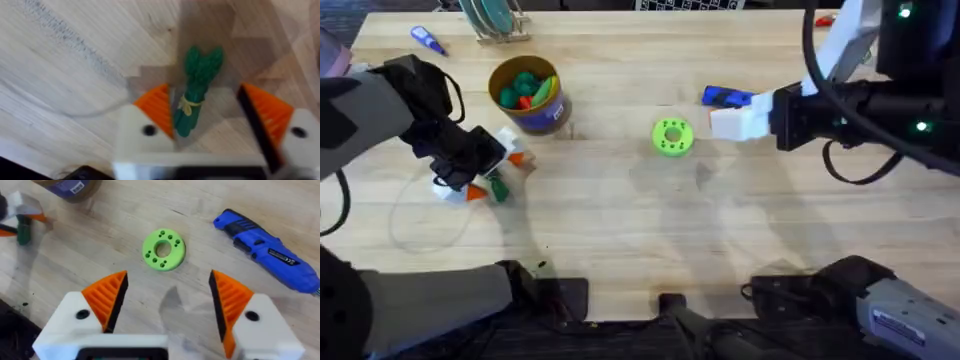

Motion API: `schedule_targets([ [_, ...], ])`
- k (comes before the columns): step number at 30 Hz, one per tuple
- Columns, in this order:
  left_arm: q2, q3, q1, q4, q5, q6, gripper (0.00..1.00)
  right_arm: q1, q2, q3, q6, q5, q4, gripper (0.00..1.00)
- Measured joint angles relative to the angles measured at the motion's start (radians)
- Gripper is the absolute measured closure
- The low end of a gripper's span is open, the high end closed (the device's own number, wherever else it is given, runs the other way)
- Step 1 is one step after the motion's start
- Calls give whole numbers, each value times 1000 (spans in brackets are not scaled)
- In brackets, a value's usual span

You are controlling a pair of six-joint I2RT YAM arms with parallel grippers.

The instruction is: Pick up the gripper from the table and insert it into the empty holder that is missing its gripper. Then pick up a screw, insert it into the mounting hole, and use the screwdriver to tighten it. Finally, clean up the table by picking up the vegetable and placing it into the bucket.

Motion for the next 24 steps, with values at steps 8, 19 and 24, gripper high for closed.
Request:
schedule_targets([
  [8,7,6,1,19,29,7,982,0,0,0,0,1,0,36],
  [19,-103,129,1,-145,57,7,979,0,0,0,0,31,0,36],
  [24,-192,246,1,-140,136,-12,979,0,0,0,0,37,0,35],
])
